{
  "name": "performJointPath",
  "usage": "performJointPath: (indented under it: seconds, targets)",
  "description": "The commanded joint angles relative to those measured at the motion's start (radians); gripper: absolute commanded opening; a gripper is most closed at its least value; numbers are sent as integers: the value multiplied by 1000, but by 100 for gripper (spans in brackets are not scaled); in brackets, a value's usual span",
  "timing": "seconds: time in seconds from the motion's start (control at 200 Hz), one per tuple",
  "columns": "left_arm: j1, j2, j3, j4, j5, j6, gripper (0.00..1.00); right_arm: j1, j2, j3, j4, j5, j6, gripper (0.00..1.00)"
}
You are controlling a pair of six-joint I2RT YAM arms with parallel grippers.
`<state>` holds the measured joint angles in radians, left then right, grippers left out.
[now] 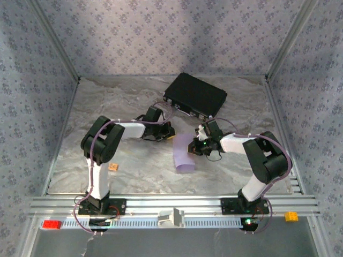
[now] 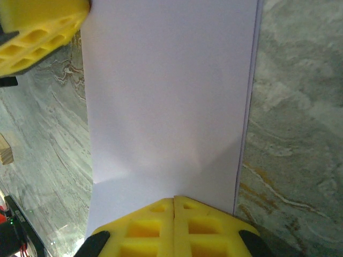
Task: Fold a paper plane with a square sheet of paper (pick it up from the middle)
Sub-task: First fold the square sheet of paper in half at the center of the table.
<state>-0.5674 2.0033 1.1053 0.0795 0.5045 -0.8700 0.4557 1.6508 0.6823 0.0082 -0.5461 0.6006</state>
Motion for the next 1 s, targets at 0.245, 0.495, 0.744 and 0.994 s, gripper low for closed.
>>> performJointPath:
  seconds: [0.245, 0.495, 0.744, 0.994]
  targets:
    - [22, 41, 88, -112, -151, -47, 0, -9, 21, -44, -109, 74, -18, 0]
    - [15, 33, 153, -195, -178, -40, 0, -8, 13, -50, -102, 81, -5, 0]
    - [-27, -92, 115, -199, -169, -28, 0, -9, 1, -64, -74, 90, 19, 0]
    - [-119, -190, -44, -72, 5, -51, 0, -12, -6, -65, -73, 99, 42, 0]
